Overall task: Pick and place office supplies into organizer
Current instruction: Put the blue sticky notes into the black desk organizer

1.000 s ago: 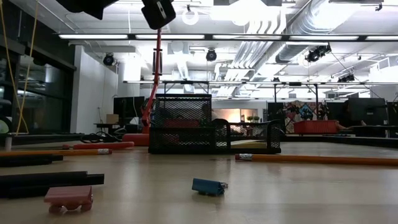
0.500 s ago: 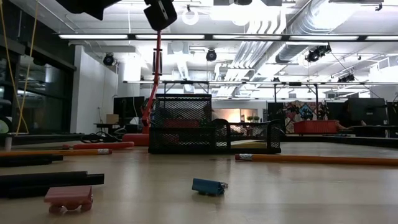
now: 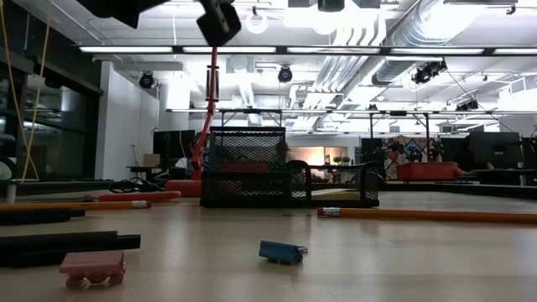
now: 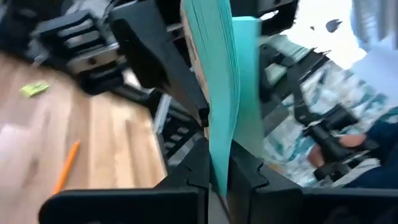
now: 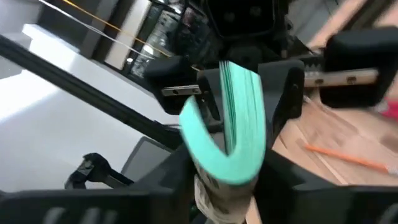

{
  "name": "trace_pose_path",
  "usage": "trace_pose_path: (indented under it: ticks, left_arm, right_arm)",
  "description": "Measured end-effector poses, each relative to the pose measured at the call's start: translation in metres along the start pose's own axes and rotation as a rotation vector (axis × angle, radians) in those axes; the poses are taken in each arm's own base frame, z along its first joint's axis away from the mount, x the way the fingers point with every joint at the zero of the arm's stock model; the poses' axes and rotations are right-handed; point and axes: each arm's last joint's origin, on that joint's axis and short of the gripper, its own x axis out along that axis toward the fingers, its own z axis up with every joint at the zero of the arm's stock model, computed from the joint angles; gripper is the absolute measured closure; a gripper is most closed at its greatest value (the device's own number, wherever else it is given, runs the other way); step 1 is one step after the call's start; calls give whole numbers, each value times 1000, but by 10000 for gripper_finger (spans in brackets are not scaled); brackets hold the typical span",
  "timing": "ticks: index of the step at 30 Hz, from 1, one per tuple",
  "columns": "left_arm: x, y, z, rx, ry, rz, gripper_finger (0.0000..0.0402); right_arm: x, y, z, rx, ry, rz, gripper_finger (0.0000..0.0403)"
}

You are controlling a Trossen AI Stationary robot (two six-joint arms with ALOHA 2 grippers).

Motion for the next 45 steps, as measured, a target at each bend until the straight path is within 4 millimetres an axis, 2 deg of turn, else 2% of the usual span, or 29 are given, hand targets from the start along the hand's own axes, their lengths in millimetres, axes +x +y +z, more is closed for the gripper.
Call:
trace_pose_path:
  ticks: [4,7,11,15,17,20,24,30,37,45]
  left_arm:
    - [-2,4,-7,-14,93,23,391]
    - [-4,6,-12,-14,140,32,391]
    - [-12,2,-11,-4,169,62,391]
    - [-18,5,-18,2,212,185,391]
    - [-19,5,-17,30,200,201,391]
    - [-19,6,-17,40,202,207,391]
    - [-18,5,-17,62,203,206,391]
    - [-19,7,-19,62,210,230,391]
    - [-20,8,-20,78,226,243,391]
    - [-20,8,-20,82,222,262,391]
  right_arm:
    - [-9,3,-6,78,107,-33,208]
    - [-20,10,-9,122,235,-30,180]
    - [-41,11,-9,102,306,-154,172]
    - [-60,12,6,122,193,-271,173]
    - [-61,9,12,117,142,-310,173]
    - [-58,3,22,141,108,-324,173]
    - [-47,-16,27,164,179,-365,171]
    - [-38,-31,40,211,233,-346,164]
    - [-29,-37,55,220,298,-374,164]
    - [5,-28,62,142,407,-387,163]
